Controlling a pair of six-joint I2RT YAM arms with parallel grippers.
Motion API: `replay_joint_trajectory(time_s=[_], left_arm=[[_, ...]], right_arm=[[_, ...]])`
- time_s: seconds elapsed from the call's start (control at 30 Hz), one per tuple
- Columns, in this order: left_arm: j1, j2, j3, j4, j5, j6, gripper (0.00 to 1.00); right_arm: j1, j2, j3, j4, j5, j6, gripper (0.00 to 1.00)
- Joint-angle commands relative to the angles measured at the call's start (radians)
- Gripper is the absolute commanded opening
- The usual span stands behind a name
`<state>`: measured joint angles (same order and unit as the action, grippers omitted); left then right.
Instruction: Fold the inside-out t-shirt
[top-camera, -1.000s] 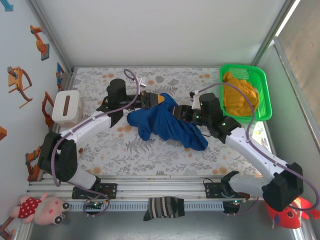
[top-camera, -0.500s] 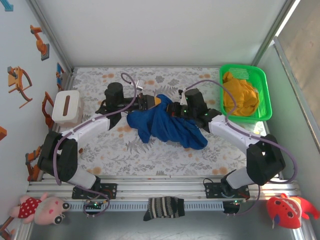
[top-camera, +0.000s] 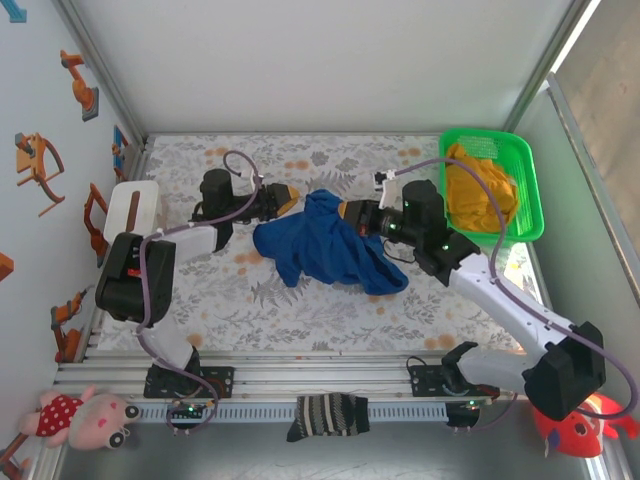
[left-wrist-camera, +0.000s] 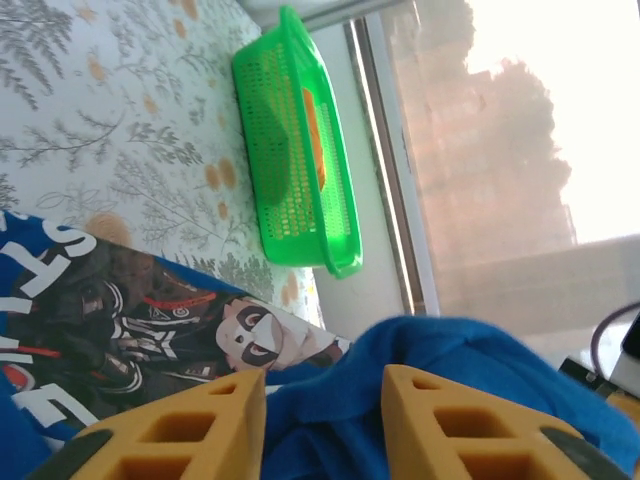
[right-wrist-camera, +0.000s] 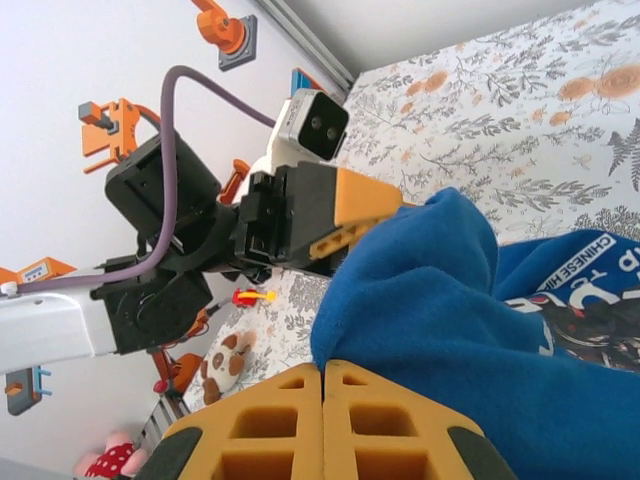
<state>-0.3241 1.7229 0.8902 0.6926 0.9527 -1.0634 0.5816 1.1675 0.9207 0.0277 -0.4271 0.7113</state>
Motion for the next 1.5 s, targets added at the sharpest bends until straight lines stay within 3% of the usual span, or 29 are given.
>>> replay_joint_trajectory(time_s=[0.0,0.2,0.37,0.5,0.77,1.47], left_arm=[[0.004,-0.056,-0.026,0.089,-0.014,-0.032,0.41],[-0.048,-0.243,-0.088,-0.13,-0.096,0.091,0.52],[-0.187,-0.342,0.043,-0.619,-0.268,0.414,0.55],[-0.251,-0.325,0.136,-0.819,-0.404,0.544,0.55],[-0.295,-0.235,0.208,-0.868,-0.431,0.591,0.51],[-0.333,-0.174,0.253,-0.826,-0.48,0.573,0.57]], right_arm=[[-0.014,0.018,-0.021,0.053,-0.034,0.008,0.0],[-0.02,0.043,-0.042,0.07,-0.041,0.012,0.0],[-0.02,0.058,-0.06,0.084,-0.045,0.02,0.0],[-0.02,0.063,-0.074,0.094,-0.044,0.031,0.0],[-0.02,0.057,-0.083,0.094,-0.037,0.04,0.0],[-0.02,0.063,-0.08,0.094,-0.051,0.047,0.0]])
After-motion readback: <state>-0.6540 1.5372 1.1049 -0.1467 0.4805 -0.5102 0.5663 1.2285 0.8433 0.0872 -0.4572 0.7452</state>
